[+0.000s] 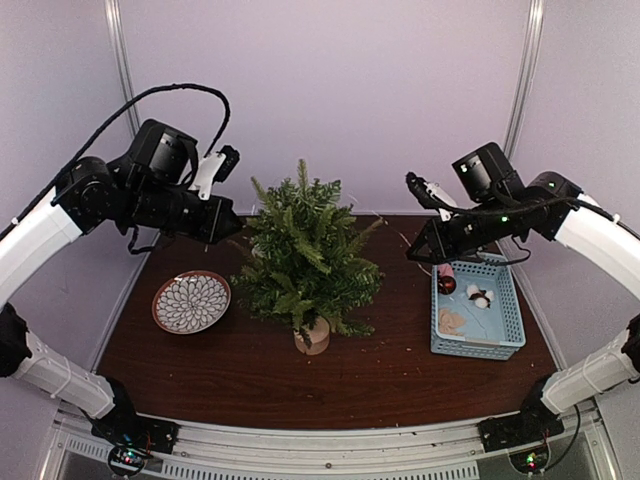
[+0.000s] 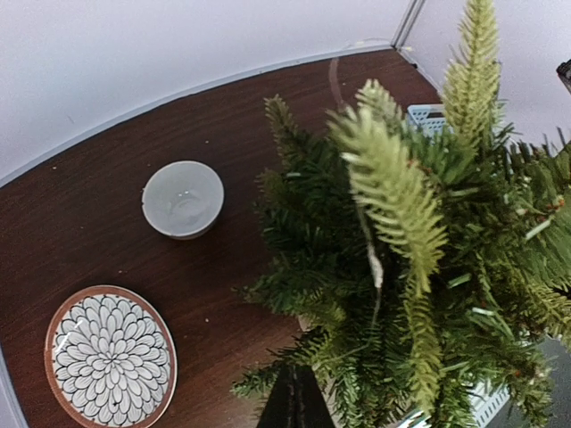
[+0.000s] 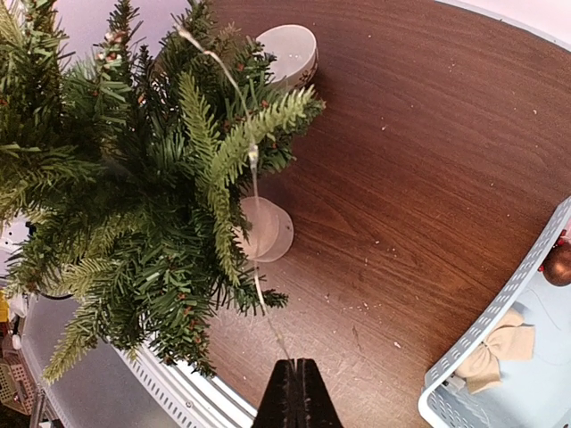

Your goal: Decorate the small christmas tree

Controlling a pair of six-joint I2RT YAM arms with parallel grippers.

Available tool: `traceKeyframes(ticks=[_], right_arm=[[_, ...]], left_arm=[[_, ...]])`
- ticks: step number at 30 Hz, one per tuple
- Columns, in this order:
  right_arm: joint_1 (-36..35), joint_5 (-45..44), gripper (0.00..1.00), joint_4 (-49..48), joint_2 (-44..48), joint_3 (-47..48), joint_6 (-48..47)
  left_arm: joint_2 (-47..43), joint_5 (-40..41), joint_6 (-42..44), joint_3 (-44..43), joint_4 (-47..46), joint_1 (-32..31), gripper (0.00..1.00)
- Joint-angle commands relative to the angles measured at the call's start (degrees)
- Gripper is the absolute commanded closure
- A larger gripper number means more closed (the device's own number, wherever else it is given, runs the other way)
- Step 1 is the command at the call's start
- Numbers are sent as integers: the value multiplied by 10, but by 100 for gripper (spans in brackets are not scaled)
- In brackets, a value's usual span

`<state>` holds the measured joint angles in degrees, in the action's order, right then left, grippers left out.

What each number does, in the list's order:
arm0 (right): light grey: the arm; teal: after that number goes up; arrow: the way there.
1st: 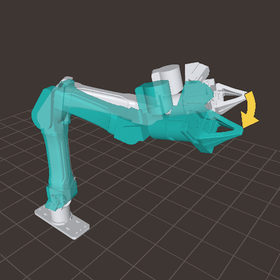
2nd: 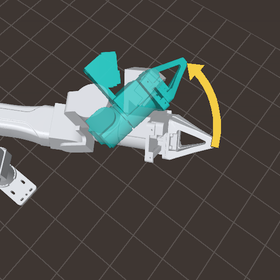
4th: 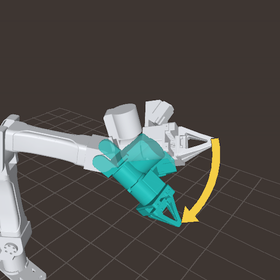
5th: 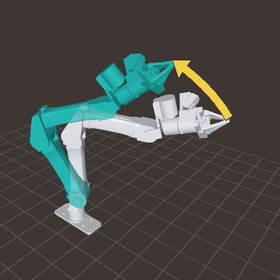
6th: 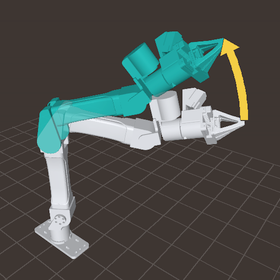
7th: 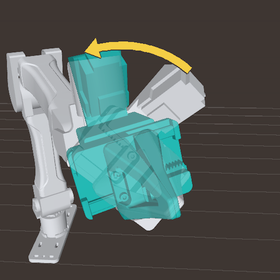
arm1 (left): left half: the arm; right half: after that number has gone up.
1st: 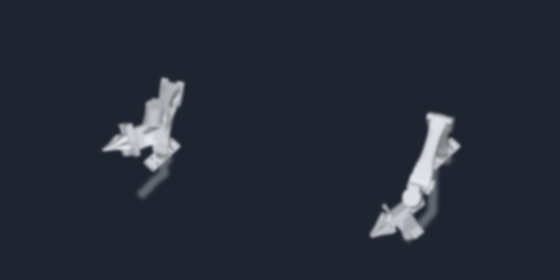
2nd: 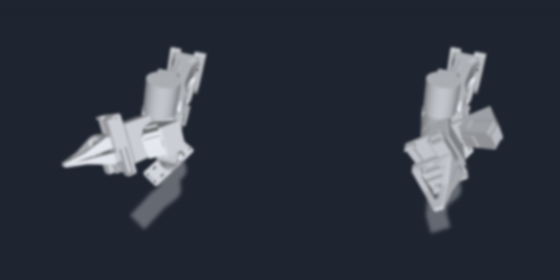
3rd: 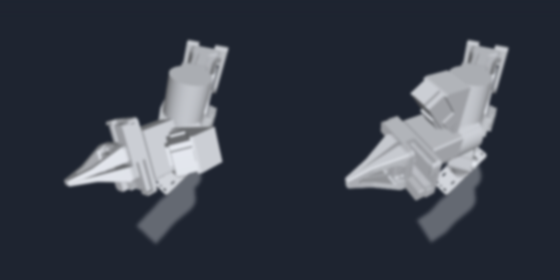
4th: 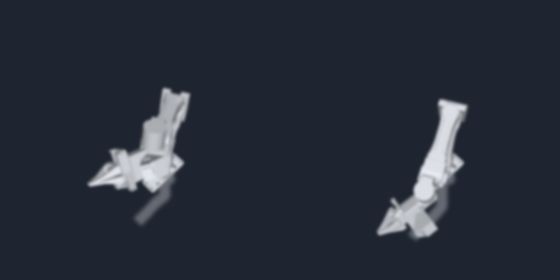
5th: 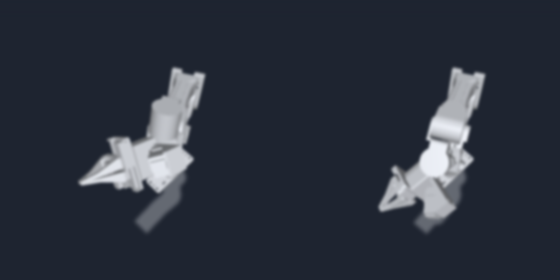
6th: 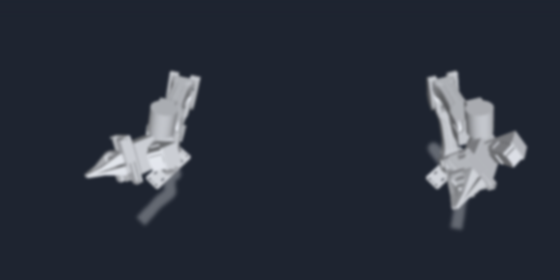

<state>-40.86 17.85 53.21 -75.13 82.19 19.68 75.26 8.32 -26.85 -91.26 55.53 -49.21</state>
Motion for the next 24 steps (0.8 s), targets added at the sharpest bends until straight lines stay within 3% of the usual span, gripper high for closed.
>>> traceKeyframes(ticks=[1, 12, 24], right_arm=[[-4, 4, 100, 9, 28, -8, -4], [-3, 17, 100, 19, 23, 28, -14], [-4, 28, 100, 20, 19, 33, -19]], left_arm=[[-20, -61, 13, 17, -67, 1, 100], [-21, -67, 46, -28, -60, 1, 100], [4, -150, 30, -71, -54, 1, 100]])
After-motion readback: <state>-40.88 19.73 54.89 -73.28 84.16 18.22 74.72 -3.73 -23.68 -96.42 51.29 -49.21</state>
